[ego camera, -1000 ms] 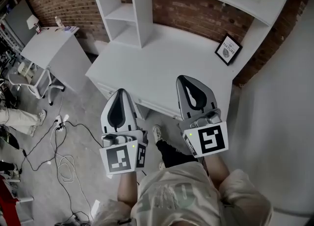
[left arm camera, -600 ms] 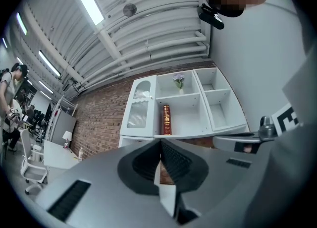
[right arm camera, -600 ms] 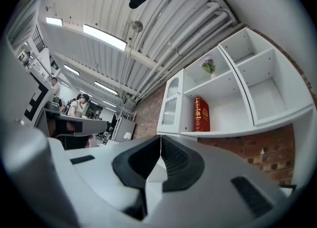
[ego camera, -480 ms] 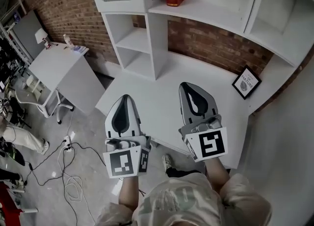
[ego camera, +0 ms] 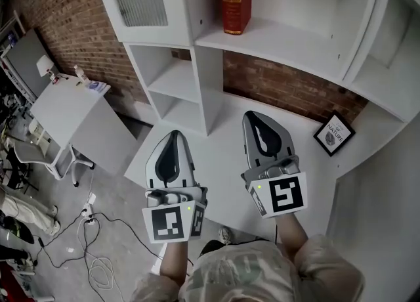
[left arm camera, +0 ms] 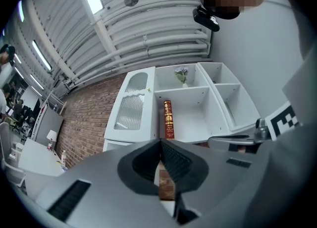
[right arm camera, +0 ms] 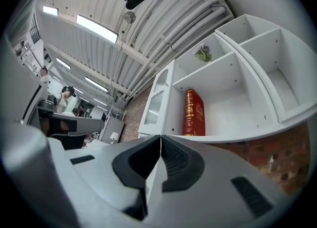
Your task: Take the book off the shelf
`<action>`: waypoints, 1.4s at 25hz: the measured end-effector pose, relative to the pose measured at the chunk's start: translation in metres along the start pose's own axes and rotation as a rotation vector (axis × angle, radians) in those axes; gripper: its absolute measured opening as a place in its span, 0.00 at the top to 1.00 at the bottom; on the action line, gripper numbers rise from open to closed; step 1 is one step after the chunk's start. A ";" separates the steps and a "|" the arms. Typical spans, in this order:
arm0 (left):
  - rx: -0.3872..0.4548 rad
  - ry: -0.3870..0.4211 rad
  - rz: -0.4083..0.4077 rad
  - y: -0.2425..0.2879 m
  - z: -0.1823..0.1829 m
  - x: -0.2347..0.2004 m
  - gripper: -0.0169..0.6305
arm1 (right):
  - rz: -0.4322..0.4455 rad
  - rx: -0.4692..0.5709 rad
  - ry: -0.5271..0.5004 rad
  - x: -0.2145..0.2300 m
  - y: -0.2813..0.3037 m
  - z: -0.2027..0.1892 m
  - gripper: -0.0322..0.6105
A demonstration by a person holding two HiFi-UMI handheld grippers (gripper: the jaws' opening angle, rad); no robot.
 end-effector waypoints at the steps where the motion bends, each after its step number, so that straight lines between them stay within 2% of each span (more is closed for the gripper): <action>1: 0.003 0.001 -0.002 0.006 0.000 -0.003 0.95 | -0.005 0.005 -0.007 0.001 0.007 0.000 0.92; 6: 0.015 -0.020 -0.022 0.024 -0.004 -0.018 0.95 | -0.016 -0.005 -0.025 -0.001 0.027 -0.004 0.92; 14: 0.032 -0.052 -0.111 0.059 -0.012 -0.032 0.95 | -0.078 0.016 -0.070 -0.010 0.049 0.004 0.92; 17: 0.022 -0.042 -0.146 0.068 -0.012 -0.035 0.95 | -0.098 0.012 -0.067 -0.012 0.062 0.010 0.92; 20: 0.007 -0.008 -0.182 0.075 -0.010 -0.038 0.95 | -0.155 0.044 -0.041 -0.004 0.092 0.036 0.92; 21: 0.006 0.001 -0.191 0.077 -0.008 -0.038 0.95 | -0.170 0.066 -0.038 0.000 0.104 0.049 0.86; 22: 0.007 0.006 -0.199 0.079 -0.007 -0.040 0.95 | -0.182 0.088 -0.037 0.005 0.117 0.062 0.65; 23: 0.009 0.010 -0.206 0.081 -0.005 -0.041 0.95 | -0.199 0.104 -0.034 0.010 0.131 0.073 0.52; 25: 0.017 0.015 -0.219 0.084 -0.003 -0.045 0.95 | -0.265 0.096 -0.029 0.026 0.164 0.086 0.49; 28: 0.032 0.011 -0.234 0.087 -0.002 -0.049 0.95 | -0.364 -0.017 -0.004 0.050 0.214 0.091 0.48; 35: 0.032 -0.022 -0.247 0.093 -0.007 -0.064 0.95 | -0.489 -0.138 -0.031 0.078 0.282 0.088 0.48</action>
Point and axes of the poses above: the fingertips, and each gripper's own axes: y forward along the fingers, x to its right, z out of its top, the point moved 8 cm from there along -y, backward along the fingers, and after that the axes turned 5 degrees about -z, right-handed, at the moved point
